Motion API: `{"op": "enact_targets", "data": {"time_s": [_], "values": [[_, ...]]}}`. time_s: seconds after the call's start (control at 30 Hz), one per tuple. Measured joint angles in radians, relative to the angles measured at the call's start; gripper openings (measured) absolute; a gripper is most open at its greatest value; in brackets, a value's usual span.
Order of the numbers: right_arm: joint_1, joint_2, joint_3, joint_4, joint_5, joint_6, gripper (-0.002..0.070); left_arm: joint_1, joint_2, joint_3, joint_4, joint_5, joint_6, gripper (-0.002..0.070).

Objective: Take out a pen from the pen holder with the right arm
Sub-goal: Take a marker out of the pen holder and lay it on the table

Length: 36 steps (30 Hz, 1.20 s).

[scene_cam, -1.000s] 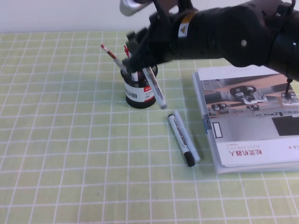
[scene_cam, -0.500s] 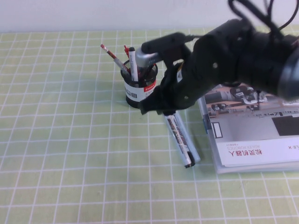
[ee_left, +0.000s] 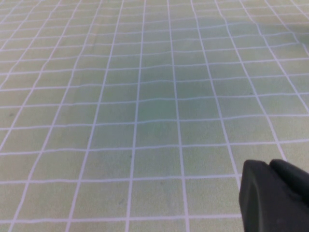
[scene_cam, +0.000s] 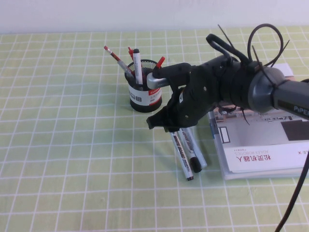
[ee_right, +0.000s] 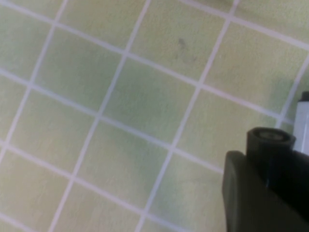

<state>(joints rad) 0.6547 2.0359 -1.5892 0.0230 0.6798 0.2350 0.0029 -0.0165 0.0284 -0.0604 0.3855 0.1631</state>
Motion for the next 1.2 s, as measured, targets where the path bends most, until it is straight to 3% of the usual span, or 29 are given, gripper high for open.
{"op": "enact_targets", "data": {"time_s": [0.43,0.73,0.87,1.0,1.2], "values": [[-0.015,0.023,0.0,0.004,-0.053,0.0,0.0109,0.0,0.0,0.0,0.0,0.0,0.0,-0.0006],[-0.015,0.023,0.0,0.004,-0.055,0.004,0.0255,0.0,0.0,0.0,0.0,0.0,0.0,-0.0006],[-0.015,0.021,0.0,-0.004,-0.044,0.006,0.0269,0.0,0.0,0.0,0.0,0.0,0.0,-0.0006],[-0.015,-0.047,0.048,-0.023,-0.028,0.006,0.022,0.0,0.0,0.0,0.0,0.0,0.0,-0.0006],[-0.011,-0.319,0.268,-0.053,-0.063,0.006,0.0027,0.0,0.0,0.0,0.0,0.0,0.0,-0.0006]]}}
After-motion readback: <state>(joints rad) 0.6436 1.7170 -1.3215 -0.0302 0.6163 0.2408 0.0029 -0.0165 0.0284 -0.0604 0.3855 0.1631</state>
